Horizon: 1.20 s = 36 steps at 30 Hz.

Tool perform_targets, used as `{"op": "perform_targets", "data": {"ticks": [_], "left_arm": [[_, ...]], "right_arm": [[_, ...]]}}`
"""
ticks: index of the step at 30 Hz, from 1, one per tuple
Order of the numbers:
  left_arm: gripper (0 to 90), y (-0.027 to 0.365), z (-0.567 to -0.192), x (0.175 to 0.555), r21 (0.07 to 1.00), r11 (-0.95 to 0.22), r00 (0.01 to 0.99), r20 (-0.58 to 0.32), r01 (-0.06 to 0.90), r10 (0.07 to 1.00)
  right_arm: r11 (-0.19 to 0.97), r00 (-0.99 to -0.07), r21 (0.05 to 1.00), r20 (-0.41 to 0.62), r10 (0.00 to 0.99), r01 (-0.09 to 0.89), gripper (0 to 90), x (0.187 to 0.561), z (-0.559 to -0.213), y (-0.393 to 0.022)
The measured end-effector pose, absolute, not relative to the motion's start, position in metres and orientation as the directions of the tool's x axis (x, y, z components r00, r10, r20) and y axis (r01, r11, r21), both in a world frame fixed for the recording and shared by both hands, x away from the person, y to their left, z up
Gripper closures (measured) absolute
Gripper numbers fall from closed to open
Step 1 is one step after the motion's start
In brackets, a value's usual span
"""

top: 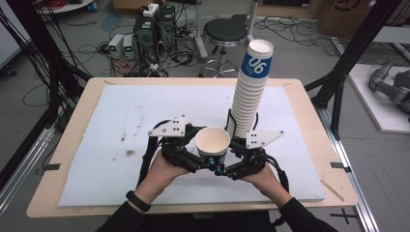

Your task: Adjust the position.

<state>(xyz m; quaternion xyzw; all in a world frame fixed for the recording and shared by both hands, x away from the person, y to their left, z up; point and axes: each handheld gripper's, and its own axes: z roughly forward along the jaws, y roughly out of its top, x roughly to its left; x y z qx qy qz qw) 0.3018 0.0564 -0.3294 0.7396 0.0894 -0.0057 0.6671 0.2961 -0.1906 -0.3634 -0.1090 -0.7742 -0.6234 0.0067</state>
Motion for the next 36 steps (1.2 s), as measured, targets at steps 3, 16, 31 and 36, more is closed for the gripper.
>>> {"op": "perform_targets", "data": {"ticks": [3,16,31,36], "left_arm": [[18.9,0.0569,-0.3285,0.3018,0.987,-0.083,0.984,-0.13,0.141,0.126],[18.7,0.0569,-0.3265,0.3008,0.987,-0.057,0.983,-0.141,0.149,0.121],[22.7,0.0583,-0.3263,0.3009,0.99,-0.072,0.986,-0.111,0.12,0.123],[22.7,0.0625,-0.3272,0.3031,0.99,-0.079,0.985,-0.106,0.117,0.137]], "right_arm": [[0.202,-0.975,0.963,0.148,0.163,0.18,28.3,0.296,-0.3638,-0.1906],[0.195,-0.977,0.965,0.148,0.154,0.177,28.4,0.2957,-0.3643,-0.1903],[0.206,-0.979,0.966,0.121,0.167,0.154,27.3,0.2945,-0.3638,-0.1909],[0.213,-0.978,0.967,0.104,0.181,0.142,22.0,0.2945,-0.3626,-0.193]]}}
